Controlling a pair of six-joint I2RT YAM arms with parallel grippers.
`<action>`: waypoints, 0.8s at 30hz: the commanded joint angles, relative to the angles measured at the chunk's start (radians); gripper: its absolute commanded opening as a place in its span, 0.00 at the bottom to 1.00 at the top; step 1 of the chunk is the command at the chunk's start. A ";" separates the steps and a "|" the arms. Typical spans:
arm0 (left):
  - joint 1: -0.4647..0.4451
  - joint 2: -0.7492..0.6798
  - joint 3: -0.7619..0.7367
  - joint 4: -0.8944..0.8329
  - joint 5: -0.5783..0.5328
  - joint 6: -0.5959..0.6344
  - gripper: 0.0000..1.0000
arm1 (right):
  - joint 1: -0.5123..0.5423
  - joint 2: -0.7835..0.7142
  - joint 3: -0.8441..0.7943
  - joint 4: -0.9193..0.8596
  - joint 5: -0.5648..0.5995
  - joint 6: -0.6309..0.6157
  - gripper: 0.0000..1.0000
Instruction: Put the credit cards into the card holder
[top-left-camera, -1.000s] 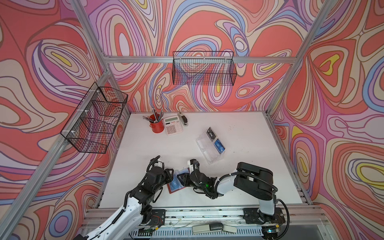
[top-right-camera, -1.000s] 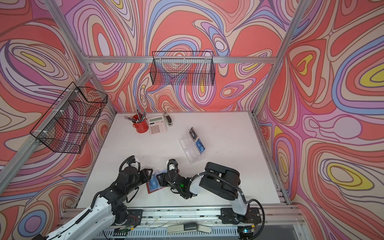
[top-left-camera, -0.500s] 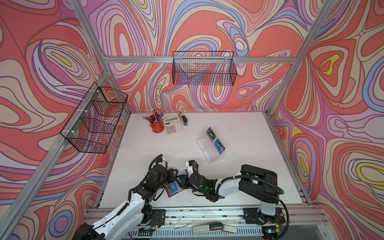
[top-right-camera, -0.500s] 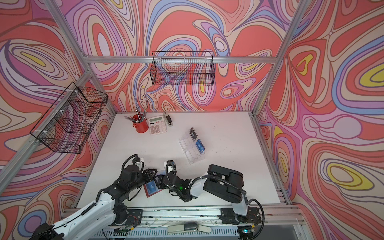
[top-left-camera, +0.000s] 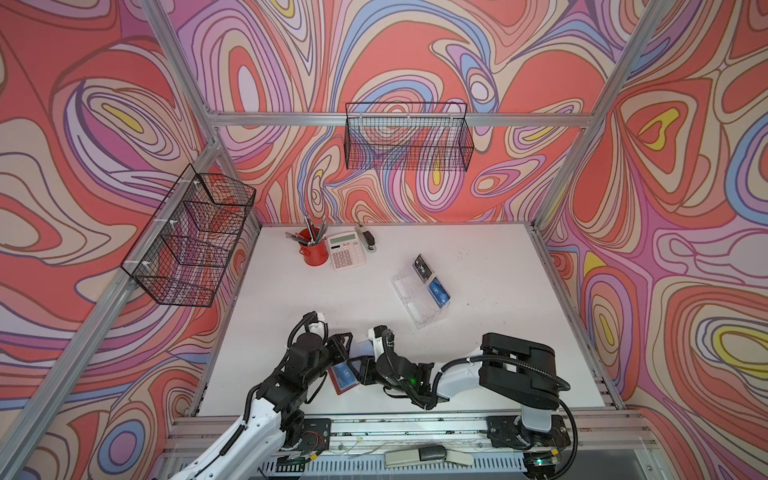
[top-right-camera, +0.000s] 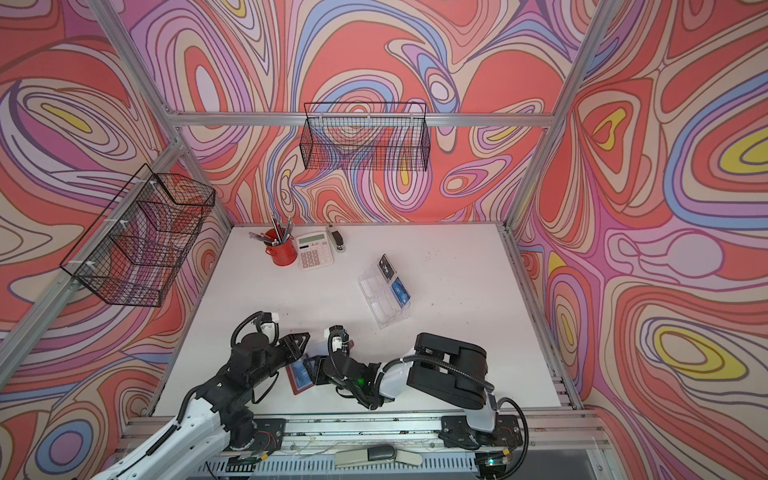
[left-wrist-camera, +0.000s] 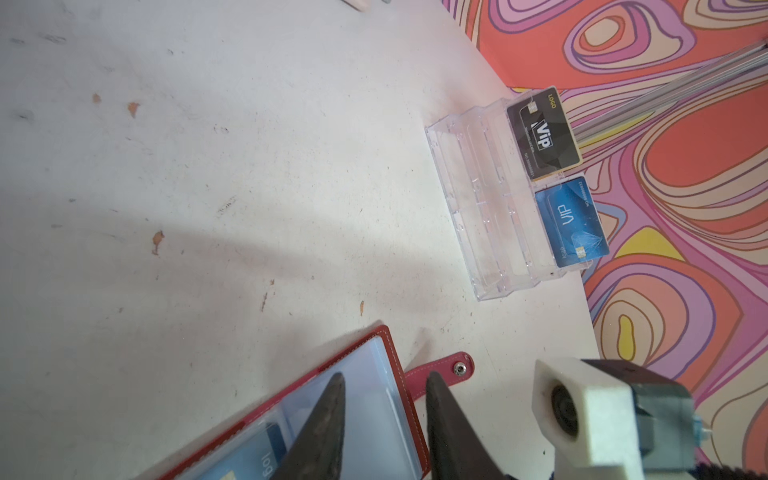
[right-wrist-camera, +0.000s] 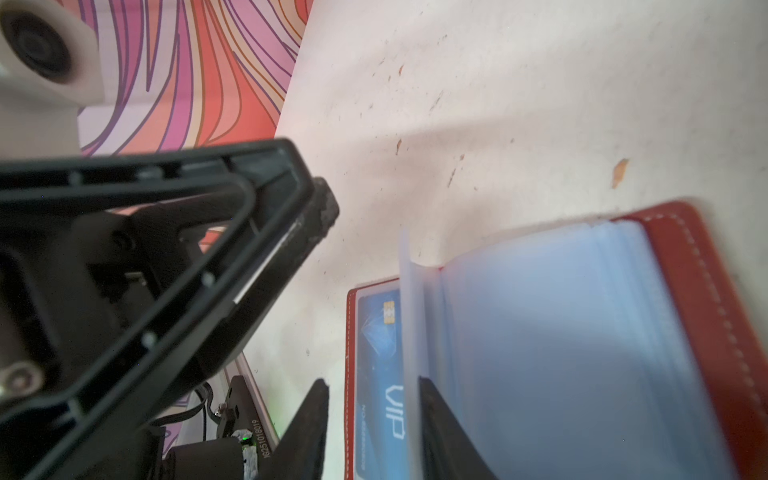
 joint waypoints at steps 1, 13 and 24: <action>0.002 -0.048 0.002 -0.116 -0.099 -0.008 0.35 | 0.032 0.019 0.060 -0.036 0.021 -0.028 0.39; 0.003 -0.134 0.004 -0.291 -0.262 -0.059 0.44 | 0.056 0.015 0.067 -0.138 0.092 -0.045 0.46; 0.003 -0.095 0.010 -0.274 -0.251 -0.062 0.44 | 0.153 -0.145 0.003 -0.347 0.226 -0.243 0.40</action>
